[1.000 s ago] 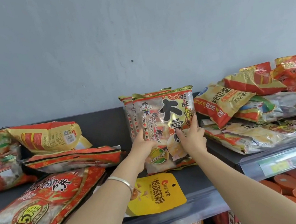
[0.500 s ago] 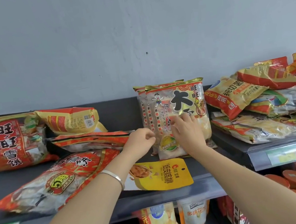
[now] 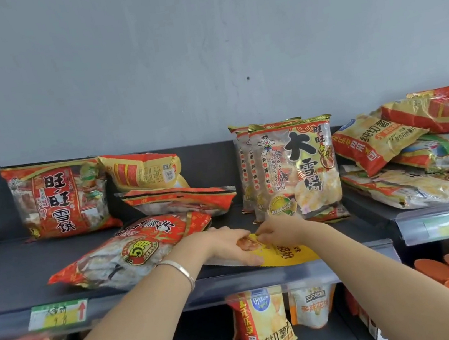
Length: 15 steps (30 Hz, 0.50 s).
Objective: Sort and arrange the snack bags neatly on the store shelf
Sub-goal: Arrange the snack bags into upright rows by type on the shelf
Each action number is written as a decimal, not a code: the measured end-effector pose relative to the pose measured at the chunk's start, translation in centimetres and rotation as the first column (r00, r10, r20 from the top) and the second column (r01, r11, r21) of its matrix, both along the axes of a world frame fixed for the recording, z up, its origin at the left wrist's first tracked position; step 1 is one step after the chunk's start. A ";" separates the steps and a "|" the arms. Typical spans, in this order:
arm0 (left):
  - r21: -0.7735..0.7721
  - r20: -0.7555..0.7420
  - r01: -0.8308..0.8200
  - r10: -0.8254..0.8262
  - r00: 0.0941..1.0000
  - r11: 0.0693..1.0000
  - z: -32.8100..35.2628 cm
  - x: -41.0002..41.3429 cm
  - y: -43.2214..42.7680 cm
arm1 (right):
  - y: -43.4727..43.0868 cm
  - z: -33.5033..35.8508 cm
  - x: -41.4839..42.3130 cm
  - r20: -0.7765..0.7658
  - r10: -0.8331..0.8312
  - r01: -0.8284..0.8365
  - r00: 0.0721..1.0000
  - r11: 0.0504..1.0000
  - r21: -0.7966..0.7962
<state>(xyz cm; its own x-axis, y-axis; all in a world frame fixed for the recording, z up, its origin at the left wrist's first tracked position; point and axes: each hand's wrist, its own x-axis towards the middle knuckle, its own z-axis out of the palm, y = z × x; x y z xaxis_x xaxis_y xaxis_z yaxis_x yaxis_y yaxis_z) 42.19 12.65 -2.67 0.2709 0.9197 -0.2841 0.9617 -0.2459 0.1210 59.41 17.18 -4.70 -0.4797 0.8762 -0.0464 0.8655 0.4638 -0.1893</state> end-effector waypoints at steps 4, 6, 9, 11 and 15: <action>-0.002 -0.070 0.141 -0.141 0.988 0.990 0.0 -0.2 -1.9 | -1.3 0.0 -0.2 0.034 -0.107 0.107 0.994 0.994 0.008; 0.087 -0.100 0.172 -0.163 0.982 0.981 -0.7 -0.8 -2.3 | -2.2 0.1 -0.4 0.003 -0.149 0.149 0.989 0.989 0.024; 0.273 -0.015 0.134 -0.135 0.991 0.953 -1.6 -1.2 -2.3 | -3.4 0.0 -0.6 -0.126 -0.241 0.247 0.962 0.969 0.029; 0.344 0.068 0.057 -0.085 0.994 0.937 -1.9 -1.2 -2.6 | -4.5 0.1 -0.7 -0.281 -0.358 0.386 0.890 0.921 0.047; 0.411 0.207 -0.093 0.007 0.978 0.907 -2.4 -1.2 -3.0 | -7.4 0.9 -1.2 -0.479 -0.489 0.646 0.729 0.724 0.244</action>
<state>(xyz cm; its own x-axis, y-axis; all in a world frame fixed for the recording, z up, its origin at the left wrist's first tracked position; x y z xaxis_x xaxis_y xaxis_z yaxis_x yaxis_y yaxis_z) 40.98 9.64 -5.11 0.2320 0.9555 0.1819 0.9415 -0.2676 0.2049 58.22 9.77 -3.77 0.2056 0.8912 0.4044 0.8873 0.0046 -0.4613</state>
